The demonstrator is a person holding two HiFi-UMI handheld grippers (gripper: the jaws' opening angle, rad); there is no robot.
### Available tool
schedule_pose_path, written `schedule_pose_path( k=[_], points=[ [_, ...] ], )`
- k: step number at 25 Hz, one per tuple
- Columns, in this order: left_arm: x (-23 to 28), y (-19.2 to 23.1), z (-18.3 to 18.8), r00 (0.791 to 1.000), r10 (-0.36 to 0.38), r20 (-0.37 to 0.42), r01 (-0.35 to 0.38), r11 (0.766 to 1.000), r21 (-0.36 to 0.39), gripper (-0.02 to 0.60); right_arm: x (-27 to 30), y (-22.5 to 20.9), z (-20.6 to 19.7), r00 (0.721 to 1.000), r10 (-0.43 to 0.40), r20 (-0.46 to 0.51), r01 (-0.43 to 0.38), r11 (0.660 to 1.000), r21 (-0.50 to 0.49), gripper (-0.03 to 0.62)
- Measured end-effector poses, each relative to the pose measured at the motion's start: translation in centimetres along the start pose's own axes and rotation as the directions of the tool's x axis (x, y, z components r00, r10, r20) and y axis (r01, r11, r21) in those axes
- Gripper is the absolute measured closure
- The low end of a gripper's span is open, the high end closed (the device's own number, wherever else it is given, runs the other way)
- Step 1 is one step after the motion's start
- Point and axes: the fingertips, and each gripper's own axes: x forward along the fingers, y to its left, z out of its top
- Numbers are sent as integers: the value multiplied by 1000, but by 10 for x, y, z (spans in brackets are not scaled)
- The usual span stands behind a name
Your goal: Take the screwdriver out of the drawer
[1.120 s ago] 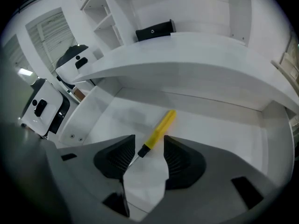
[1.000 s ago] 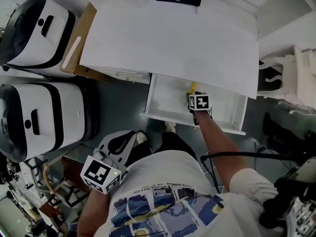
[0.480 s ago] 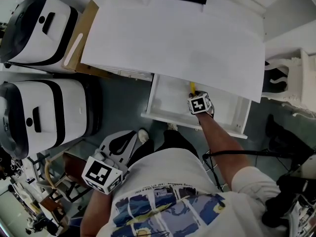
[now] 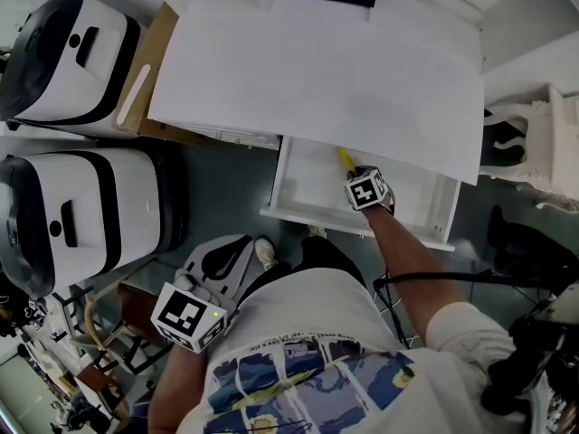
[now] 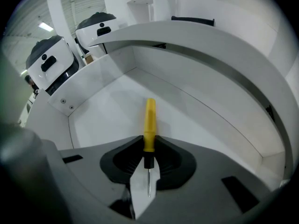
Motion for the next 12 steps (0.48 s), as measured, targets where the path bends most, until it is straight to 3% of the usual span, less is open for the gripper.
schedule_pose_path(
  k=[12],
  points=[
    [-24,8,-4,998,-23,58,22,1000,18,568,-25,18,5,1000,23,-17,-24,998,-64,500]
  ],
)
